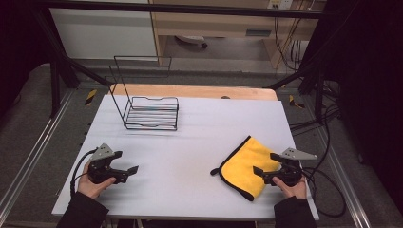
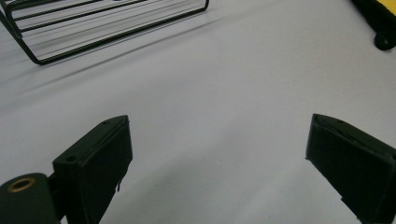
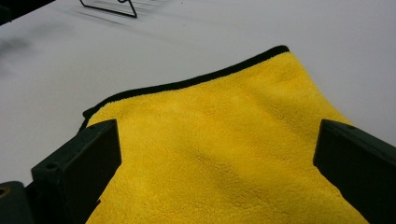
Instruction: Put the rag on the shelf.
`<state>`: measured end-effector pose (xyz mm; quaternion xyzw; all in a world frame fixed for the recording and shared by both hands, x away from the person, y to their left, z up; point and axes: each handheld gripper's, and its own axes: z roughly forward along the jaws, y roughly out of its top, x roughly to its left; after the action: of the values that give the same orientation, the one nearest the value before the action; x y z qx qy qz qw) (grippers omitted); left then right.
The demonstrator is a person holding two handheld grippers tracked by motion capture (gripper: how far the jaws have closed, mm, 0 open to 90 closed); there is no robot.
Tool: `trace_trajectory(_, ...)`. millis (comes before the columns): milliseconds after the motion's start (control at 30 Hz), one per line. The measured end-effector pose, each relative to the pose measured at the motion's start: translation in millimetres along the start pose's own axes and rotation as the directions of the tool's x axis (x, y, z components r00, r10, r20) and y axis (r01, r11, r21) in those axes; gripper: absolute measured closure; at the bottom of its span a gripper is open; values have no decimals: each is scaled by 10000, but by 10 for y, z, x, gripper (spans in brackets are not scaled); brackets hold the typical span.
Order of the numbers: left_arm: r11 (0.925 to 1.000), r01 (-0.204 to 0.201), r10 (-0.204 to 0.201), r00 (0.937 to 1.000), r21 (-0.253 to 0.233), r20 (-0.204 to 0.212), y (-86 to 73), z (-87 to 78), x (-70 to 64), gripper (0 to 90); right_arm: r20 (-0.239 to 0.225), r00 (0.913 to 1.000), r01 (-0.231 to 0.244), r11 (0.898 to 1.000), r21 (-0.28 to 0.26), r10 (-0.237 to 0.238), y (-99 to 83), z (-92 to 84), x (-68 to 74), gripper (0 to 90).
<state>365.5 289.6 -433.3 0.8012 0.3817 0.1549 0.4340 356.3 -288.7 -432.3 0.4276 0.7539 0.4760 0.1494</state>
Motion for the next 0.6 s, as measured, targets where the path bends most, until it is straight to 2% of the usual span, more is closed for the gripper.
trace_trajectory(367, 9999, -110, 108, 9998, 123, 188, 57, 65, -114, 64, 150, 9998, 91, 9999, 117, -93, 21, 3, 51, 18)
trace_trajectory(567, 9997, -144, 134, 9990, 215, 437, 142, 160, -238, 63, 227, 9997, 130, 9998, 153, -134, 22, 7, 56, 19)
trace_trajectory(600, 9994, -166, 151, 9987, 290, 489, 185, 209, -290, 63, 235, 9997, 96, 9998, 149, -100, 24, 6, 57, 19)
